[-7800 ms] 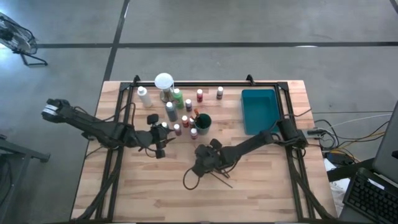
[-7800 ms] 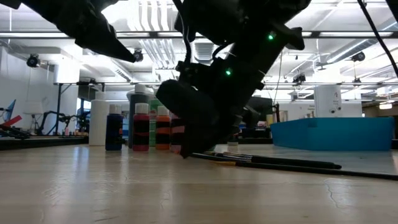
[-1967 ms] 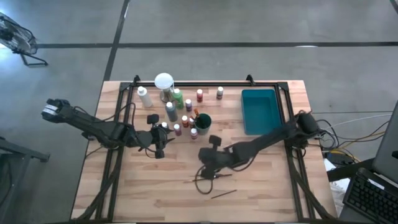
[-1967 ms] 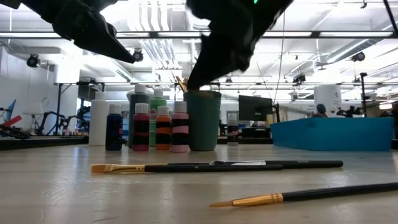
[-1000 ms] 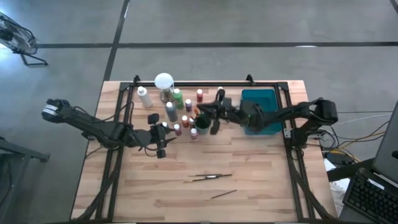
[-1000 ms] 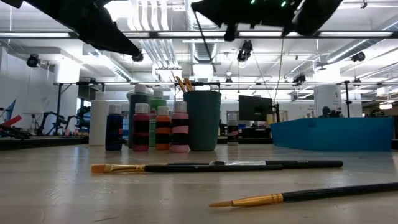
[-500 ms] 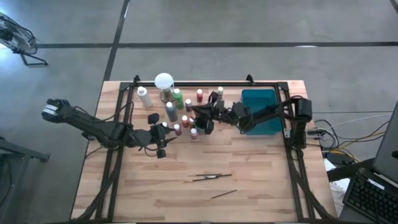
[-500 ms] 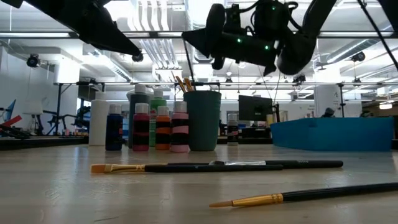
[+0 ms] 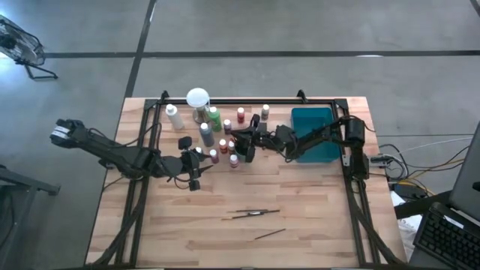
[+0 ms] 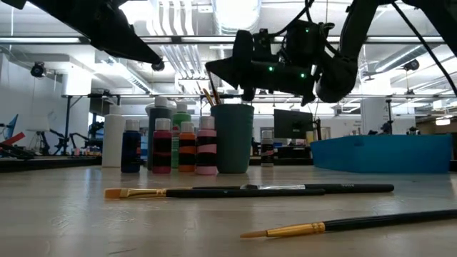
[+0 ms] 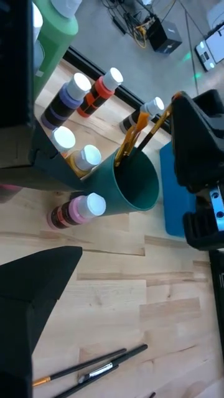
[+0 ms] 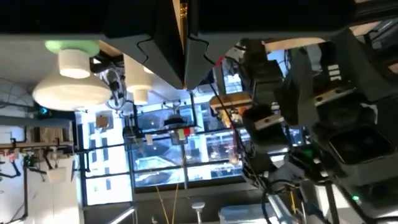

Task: Pick & Place Paint Supplies
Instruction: Put the gold paint brush into the green cup

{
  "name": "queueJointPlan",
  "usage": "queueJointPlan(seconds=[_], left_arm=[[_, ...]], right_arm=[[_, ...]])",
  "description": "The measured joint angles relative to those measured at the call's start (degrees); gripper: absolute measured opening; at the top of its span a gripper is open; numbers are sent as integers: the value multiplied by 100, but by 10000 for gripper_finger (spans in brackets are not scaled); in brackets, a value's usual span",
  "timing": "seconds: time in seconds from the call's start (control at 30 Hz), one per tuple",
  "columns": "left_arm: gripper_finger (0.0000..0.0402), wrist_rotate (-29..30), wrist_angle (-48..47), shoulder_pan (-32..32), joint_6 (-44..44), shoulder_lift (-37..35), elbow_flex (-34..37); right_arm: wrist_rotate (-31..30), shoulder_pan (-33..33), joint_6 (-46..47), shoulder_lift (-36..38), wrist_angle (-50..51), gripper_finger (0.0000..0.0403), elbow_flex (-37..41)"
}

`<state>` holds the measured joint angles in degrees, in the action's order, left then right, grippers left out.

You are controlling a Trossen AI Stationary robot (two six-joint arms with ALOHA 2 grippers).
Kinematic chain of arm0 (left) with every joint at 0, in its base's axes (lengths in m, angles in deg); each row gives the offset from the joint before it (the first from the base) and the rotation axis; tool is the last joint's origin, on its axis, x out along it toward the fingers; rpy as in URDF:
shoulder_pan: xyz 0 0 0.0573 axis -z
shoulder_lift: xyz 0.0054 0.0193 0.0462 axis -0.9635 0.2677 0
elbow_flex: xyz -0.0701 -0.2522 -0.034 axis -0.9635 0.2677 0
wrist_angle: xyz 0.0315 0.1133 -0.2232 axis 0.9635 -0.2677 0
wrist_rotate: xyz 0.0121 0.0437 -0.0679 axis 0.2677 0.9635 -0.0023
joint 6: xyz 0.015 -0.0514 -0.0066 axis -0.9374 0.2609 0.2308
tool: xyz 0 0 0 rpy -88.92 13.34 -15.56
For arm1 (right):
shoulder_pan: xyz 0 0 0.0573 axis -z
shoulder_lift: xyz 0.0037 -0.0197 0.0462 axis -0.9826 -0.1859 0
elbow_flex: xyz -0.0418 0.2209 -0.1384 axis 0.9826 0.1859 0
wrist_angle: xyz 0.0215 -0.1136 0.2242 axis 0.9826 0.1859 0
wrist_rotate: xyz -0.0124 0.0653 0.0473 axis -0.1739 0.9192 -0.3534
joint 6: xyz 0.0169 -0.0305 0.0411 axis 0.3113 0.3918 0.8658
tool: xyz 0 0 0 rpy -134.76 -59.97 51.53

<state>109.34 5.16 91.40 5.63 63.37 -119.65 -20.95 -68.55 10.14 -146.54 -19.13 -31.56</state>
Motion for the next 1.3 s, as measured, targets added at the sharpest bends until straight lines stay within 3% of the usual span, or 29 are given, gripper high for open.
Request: queueJointPlan(seconds=[0.43, 1.0, 1.3], left_arm=[[160, 0, -1, -2, 9, 0, 0], [160, 0, 1, -2, 62, 0, -2], [160, -2, 1, -2, 79, 0, -2]], right_arm=[[-167, 14, 157, 7, 15, 8, 498], [-298, 16, 271, 32, 414, 10, 520], [-296, 16, 303, 176, 721, 79, 520]])
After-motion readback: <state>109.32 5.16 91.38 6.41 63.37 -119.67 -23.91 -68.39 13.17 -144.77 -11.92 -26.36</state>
